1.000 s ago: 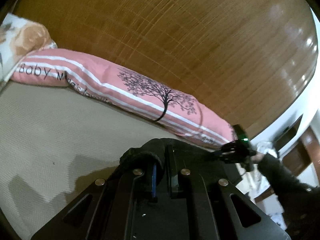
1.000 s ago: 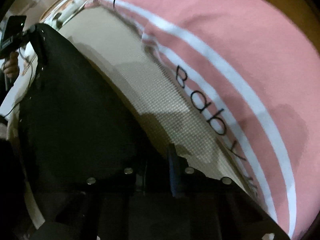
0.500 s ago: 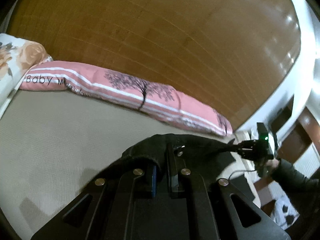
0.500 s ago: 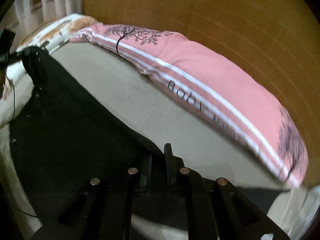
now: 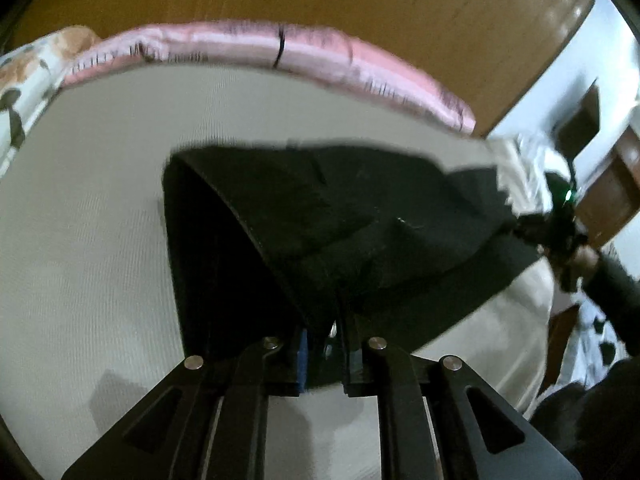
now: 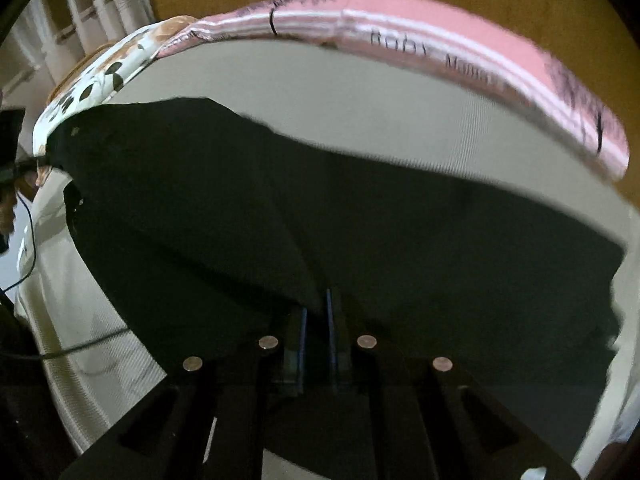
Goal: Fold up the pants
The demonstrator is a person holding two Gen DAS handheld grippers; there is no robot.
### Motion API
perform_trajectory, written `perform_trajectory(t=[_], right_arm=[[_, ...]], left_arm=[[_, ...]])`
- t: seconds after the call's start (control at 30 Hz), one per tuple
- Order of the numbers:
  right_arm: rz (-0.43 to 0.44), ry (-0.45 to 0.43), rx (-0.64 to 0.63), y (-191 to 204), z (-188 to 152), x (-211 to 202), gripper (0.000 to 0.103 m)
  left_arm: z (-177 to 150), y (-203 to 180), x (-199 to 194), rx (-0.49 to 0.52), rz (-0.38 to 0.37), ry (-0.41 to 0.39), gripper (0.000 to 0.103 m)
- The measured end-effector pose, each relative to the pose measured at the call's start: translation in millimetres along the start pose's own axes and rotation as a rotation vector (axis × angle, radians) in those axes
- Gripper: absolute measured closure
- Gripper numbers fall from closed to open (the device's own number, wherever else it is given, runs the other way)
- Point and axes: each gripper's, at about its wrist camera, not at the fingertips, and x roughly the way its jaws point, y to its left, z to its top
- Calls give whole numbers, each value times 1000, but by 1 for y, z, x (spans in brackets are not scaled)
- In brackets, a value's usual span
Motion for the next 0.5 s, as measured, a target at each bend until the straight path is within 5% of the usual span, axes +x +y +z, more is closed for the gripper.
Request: perform_trajectory(t=[0.17, 0.27, 0.33, 0.5], right_arm=[[-43, 30, 70, 5, -16, 20, 92], [-103, 36, 104, 14, -17, 17, 83], [-110, 20, 129, 20, -21, 6, 63], [-81, -41, 192, 30, -46, -41, 57]], left_arm=[[-9, -8, 4, 28, 79, 1, 79], [-16, -14, -2, 55, 160, 22, 59], [-23, -17, -9, 67, 183, 25, 57], [-40, -1, -43, -128, 47, -20, 57]])
